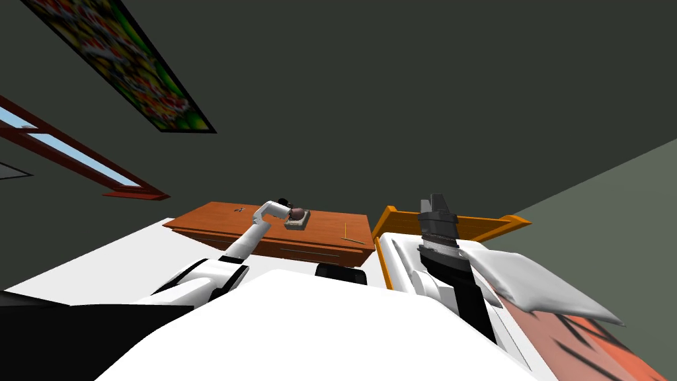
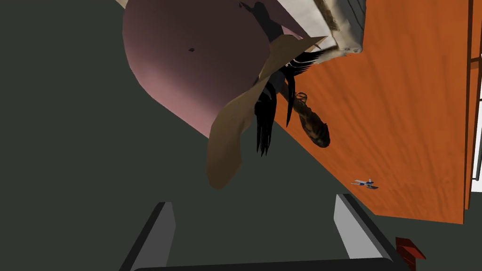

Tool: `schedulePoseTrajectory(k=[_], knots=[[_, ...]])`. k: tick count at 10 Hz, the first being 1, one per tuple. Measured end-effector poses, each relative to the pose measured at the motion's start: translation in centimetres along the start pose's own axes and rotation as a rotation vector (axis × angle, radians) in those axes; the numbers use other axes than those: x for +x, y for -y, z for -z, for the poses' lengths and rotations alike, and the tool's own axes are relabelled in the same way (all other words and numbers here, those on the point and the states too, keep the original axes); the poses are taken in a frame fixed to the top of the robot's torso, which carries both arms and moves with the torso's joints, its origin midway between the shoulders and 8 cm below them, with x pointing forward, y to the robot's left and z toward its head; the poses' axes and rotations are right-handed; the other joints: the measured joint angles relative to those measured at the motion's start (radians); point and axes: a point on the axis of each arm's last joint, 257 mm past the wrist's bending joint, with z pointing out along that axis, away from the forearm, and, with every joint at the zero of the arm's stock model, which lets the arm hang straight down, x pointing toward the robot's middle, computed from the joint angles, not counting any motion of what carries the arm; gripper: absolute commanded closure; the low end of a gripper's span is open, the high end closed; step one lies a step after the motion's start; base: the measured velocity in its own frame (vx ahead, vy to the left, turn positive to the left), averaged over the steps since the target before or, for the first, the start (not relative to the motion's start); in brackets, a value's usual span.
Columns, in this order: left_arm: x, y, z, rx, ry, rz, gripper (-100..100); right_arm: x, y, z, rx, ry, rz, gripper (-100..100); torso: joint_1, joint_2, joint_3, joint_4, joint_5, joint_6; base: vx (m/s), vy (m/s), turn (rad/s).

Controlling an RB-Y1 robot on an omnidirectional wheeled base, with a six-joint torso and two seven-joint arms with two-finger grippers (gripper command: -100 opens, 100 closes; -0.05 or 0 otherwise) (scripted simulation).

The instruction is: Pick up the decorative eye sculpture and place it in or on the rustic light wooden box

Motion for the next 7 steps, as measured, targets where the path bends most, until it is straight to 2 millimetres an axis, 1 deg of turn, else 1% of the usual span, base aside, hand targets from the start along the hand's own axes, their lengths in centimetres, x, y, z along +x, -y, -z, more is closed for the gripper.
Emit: schedulePoseTrajectory(k=[1,2,7], knots=[[-0.04,0.25,0.38,-0.001,-0.006,0.000,-100,0.00,0.00,0.00,0.000,0.000,0.000,0,0.000,0.000,0.000,0.000,0.000,0.000,0.007,0.015,-0.002],[-0.03,0.22,0.43,-0.004,-0.008,-0.001,0,0.00,0.00,0.00,0.000,0.000,0.000,0,0.000,0.000,0.000,0.000,0.000,0.000,0.000,0.000,0.000],[-0.03,0.22,0.42,-0.004,-0.008,0.000,0,0.00,0.00,0.00,0.000,0.000,0.000,0,-0.002,0.001,0.001,0.000,0.000,0.000,0.000,0.000,0.000]])
